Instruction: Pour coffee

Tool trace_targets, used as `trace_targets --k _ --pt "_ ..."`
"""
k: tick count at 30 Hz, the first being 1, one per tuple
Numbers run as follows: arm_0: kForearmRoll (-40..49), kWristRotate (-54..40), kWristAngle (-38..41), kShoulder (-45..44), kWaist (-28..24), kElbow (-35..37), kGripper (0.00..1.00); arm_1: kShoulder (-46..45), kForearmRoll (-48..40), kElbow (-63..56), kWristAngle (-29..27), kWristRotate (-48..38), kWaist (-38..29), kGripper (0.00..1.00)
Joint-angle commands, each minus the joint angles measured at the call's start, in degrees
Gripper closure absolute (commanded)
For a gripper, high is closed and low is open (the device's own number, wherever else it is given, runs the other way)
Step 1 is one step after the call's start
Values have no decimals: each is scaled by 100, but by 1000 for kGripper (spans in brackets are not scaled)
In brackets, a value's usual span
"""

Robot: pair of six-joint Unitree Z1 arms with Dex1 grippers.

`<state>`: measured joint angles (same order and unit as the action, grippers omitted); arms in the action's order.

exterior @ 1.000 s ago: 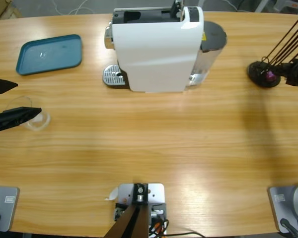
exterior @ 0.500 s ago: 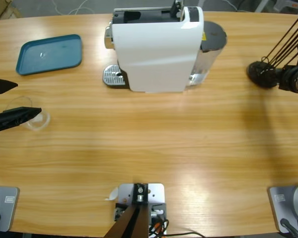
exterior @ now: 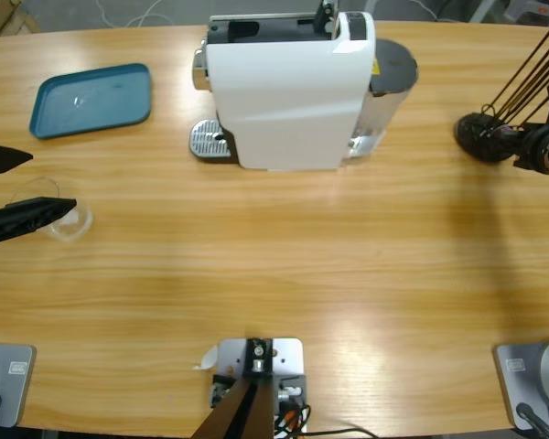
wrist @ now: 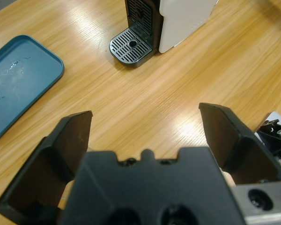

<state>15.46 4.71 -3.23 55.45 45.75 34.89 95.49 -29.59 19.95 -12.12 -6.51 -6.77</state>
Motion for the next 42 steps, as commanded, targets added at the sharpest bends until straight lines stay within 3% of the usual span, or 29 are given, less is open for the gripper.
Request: trace_targets --k 1,8,21,22,24,25,35,36,37,40,42 --pt "-43 72 -11 -148 -48 -219 13 -48 -118 13 -1 80 -88 981" --pt "-43 75 -4 -148 -48 -237 13 -354 67 97 26 75 -96 983" --pt "-61 81 -3 -141 -48 -240 13 -1158 1331 800 41 73 -114 971" --pt "-61 81 -3 -145 -48 -238 13 -1138 1352 793 84 45 -116 937" --pt "-59 82 -3 -148 -48 -245 13 -1047 1417 791 198 -48 -125 753" --pt "-56 75 -3 -147 -48 -245 13 -989 1419 784 230 -75 -135 728" --pt "-59 74 -3 -122 -48 -245 13 -444 1225 728 159 -138 -176 721" --pt "-61 79 -3 -113 -48 -247 13 -439 1227 721 135 -140 -174 687" --pt "-61 82 -3 -99 -48 -245 13 -433 1227 721 117 -154 -170 581" --pt "-61 81 -3 -83 -48 -240 13 -354 1204 712 107 -215 -172 483" --pt "-61 74 -1 -99 -48 -237 13 -288 1160 703 112 -224 -170 474"
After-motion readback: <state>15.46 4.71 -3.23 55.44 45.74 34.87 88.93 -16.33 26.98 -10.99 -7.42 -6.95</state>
